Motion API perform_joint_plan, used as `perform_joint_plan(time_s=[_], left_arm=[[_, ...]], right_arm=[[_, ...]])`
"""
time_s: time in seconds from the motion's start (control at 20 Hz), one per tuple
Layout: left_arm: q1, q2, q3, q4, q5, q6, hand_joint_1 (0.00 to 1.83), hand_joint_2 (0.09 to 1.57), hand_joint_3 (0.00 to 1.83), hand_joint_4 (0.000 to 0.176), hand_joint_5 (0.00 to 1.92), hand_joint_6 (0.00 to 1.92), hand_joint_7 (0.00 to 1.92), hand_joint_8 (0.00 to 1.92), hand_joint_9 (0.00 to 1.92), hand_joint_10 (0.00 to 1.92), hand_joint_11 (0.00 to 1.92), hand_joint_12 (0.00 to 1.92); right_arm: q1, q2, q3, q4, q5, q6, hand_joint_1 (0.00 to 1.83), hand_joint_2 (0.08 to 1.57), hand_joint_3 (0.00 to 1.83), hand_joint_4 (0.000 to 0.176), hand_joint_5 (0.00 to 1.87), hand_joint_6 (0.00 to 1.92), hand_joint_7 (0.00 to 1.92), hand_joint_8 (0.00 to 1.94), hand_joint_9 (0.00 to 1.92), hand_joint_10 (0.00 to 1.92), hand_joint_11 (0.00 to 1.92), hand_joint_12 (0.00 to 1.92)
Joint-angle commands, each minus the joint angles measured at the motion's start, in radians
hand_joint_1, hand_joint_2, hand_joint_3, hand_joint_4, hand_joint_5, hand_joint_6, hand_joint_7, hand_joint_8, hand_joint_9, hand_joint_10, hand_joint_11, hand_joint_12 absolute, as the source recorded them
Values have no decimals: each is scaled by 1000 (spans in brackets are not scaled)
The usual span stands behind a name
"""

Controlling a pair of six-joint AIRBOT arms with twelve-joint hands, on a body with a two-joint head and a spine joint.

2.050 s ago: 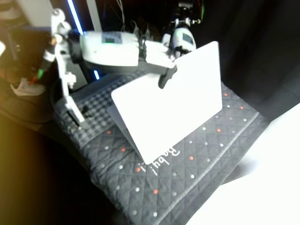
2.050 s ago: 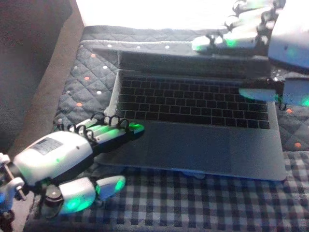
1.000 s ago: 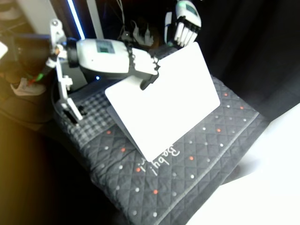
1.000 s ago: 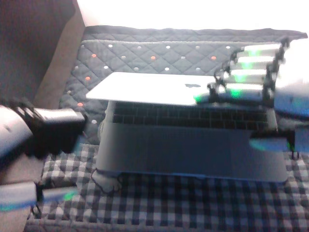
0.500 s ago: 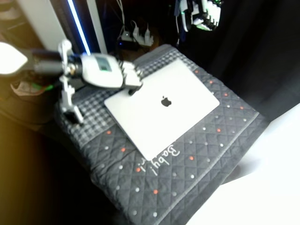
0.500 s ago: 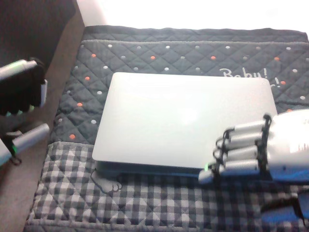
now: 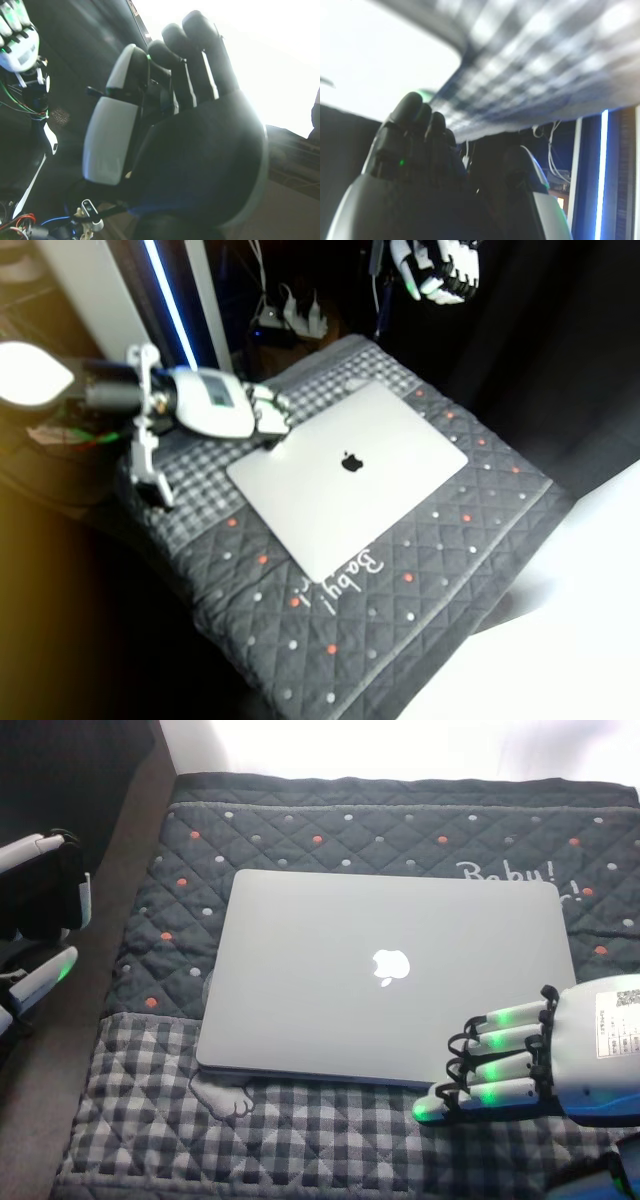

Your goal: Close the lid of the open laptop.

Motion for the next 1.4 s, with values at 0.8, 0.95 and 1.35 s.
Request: perform_joint_plan(time_s=[0.8,0.95,1.35], left_arm=[[-10,-10,23,-22,-123,0,692,1484,7,0,90,537,352,378,304,811,0,1401],[-10,-10,27,-33,-127,0,655,1473,0,9,147,141,368,52,264,595,0,1299],[-20,-20,46,-69,-122,0,618,1422,0,77,85,1,160,0,103,325,0,807]], right_arm=[[3,167,-106,682,13,-717,348,1395,0,46,0,0,4,1,2,0,1,1],[2,175,-120,842,14,-913,536,1439,12,5,0,0,0,0,0,0,0,0],[-95,219,-139,1232,254,-1220,198,1449,6,0,0,0,0,0,0,0,0,0]])
